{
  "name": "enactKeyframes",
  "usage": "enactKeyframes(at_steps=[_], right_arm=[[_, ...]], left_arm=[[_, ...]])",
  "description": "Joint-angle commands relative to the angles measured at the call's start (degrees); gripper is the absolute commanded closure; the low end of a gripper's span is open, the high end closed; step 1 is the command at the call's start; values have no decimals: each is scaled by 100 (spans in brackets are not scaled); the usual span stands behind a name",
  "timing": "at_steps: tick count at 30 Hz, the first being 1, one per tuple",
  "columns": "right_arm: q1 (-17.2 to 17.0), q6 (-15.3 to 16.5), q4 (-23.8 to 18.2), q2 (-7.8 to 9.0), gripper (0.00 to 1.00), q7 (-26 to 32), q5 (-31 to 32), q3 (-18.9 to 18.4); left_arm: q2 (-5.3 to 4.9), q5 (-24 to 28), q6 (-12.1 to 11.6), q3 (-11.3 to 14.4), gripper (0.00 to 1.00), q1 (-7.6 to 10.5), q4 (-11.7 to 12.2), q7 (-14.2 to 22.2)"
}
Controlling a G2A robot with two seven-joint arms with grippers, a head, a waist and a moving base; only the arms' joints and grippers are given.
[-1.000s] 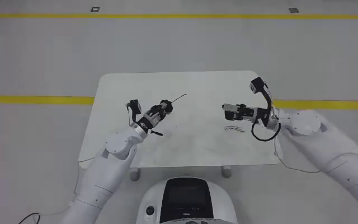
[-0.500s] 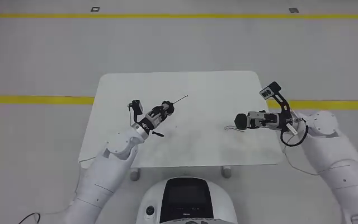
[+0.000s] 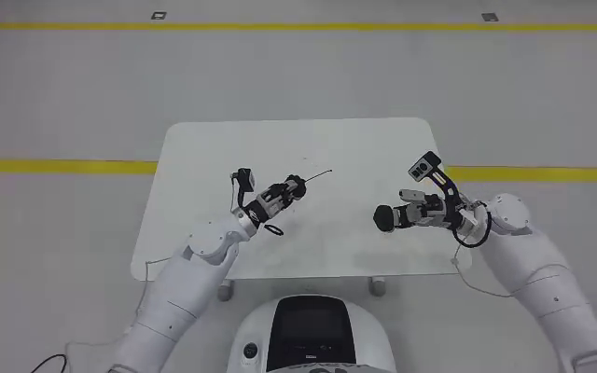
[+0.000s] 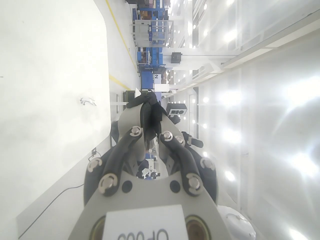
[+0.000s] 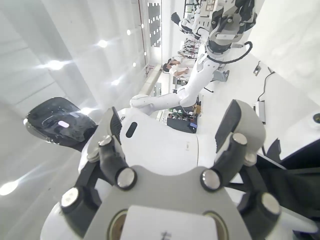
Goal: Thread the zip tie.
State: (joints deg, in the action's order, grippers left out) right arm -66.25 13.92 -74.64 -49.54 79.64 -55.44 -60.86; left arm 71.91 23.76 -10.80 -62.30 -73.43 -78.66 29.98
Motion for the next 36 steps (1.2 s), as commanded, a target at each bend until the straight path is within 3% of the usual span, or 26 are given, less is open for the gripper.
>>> enactKeyframes(at_steps=[1,5,11,14,17,23,29,36], right_arm=[[119,85,243,-11,0,0,36,210],[365,289,655,-61,0,0,-142,548],[365,289,655,-61,0,0,-142,548],[358,302,639,-62,0,-107,-68,542],[338,406,568,-52,0,-614,617,514],[281,447,509,-41,0,-888,1248,420],[254,336,480,-66,0,-738,1297,433],[225,340,429,-72,0,-862,1358,440]], left_arm=[[25,45,-79,95,100,72,107,8],[43,-31,-181,193,100,183,226,12],[42,-61,-198,191,100,185,225,-3],[26,-355,-238,219,100,206,278,-37],[-3,-228,-327,173,100,210,358,331],[-124,-183,-487,-92,100,127,287,1006],[-207,-147,-693,-206,100,14,119,1502],[-206,-184,-659,-173,100,-1,68,1414]])
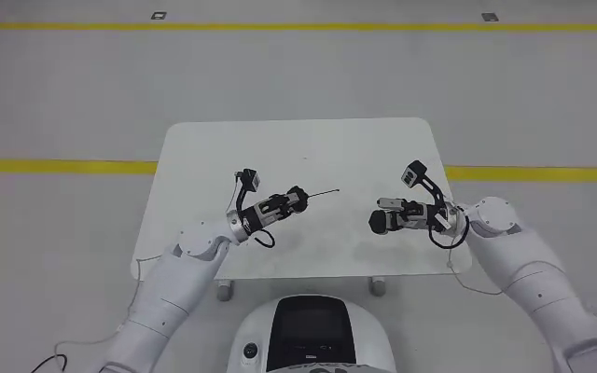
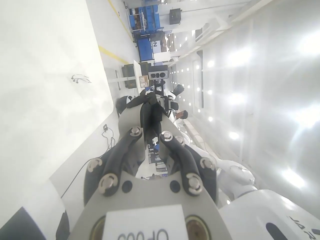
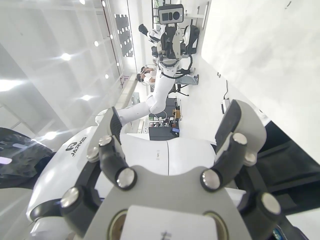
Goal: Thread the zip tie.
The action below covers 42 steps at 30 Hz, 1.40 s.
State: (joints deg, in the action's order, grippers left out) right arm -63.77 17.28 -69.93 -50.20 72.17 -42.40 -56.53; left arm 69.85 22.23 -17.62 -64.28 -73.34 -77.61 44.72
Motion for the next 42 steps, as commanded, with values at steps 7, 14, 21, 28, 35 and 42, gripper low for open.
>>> enactKeyframes(at_steps=[7,14,21,28,35,42], right_arm=[[-127,7,-167,-61,0,-279,77,-5],[-131,-21,-83,-121,19,-135,-77,-31],[-95,-6,67,-205,55,-7,-156,19],[-28,-16,231,-290,63,71,-118,92],[24,16,352,-377,68,55,-86,153],[59,59,436,-456,75,57,-86,190]], left_arm=[[-42,-177,26,121,100,-28,-143,189],[-66,-265,-27,275,100,5,-143,415],[-70,-214,-27,385,100,90,-48,375],[-79,-167,-45,460,100,165,35,351],[-89,-189,-80,542,100,211,91,294],[-101,-144,-106,604,100,242,130,274]])
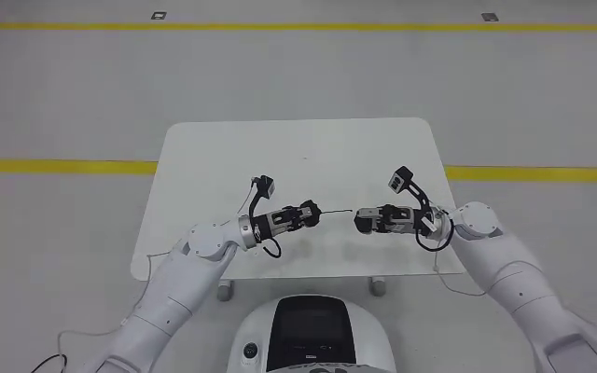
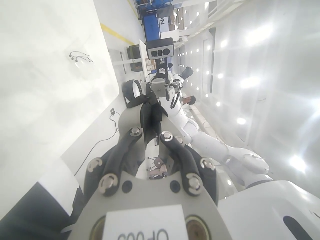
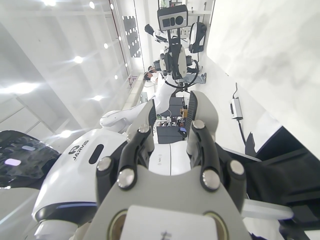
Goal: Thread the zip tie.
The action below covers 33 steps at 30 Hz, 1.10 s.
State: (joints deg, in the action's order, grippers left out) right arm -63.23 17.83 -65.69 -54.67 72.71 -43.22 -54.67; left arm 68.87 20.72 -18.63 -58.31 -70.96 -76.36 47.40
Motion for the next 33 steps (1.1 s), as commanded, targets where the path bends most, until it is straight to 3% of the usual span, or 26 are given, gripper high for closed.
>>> enactKeyframes(at_steps=[1,17,33], right_arm=[[10,2,23,-20,75,5,-1,11],[77,38,220,-149,78,-30,156,-1],[51,6,225,-227,86,38,302,-63]], left_arm=[[-5,9,-10,15,100,8,7,10],[-58,138,-37,127,100,41,24,263],[-97,148,-58,229,100,76,37,183]])
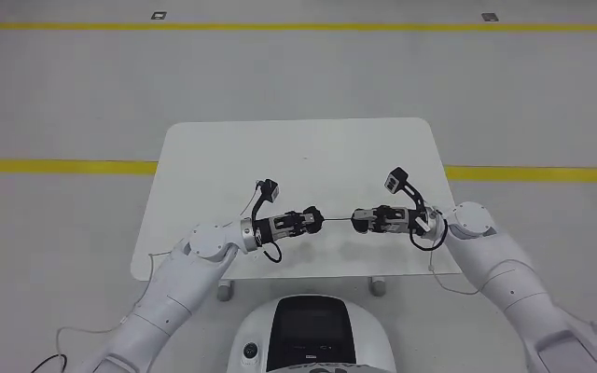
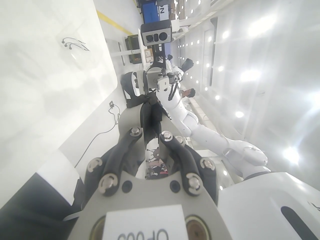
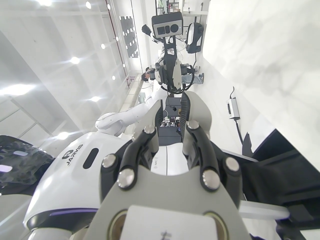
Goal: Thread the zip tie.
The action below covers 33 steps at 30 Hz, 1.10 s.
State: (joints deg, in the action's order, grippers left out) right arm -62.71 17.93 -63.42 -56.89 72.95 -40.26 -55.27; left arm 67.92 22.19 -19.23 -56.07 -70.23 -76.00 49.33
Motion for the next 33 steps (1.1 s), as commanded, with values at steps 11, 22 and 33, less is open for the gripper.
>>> enactKeyframes(at_steps=[11,22,33], right_arm=[[-23,-17,7,-42,88,76,61,-72],[-48,-48,11,-75,100,101,121,-137],[-81,-4,18,-104,100,120,102,-233]], left_arm=[[-25,22,3,66,100,29,20,-69],[-49,59,-8,103,100,48,22,-116],[-55,21,33,122,0,56,32,-192]])
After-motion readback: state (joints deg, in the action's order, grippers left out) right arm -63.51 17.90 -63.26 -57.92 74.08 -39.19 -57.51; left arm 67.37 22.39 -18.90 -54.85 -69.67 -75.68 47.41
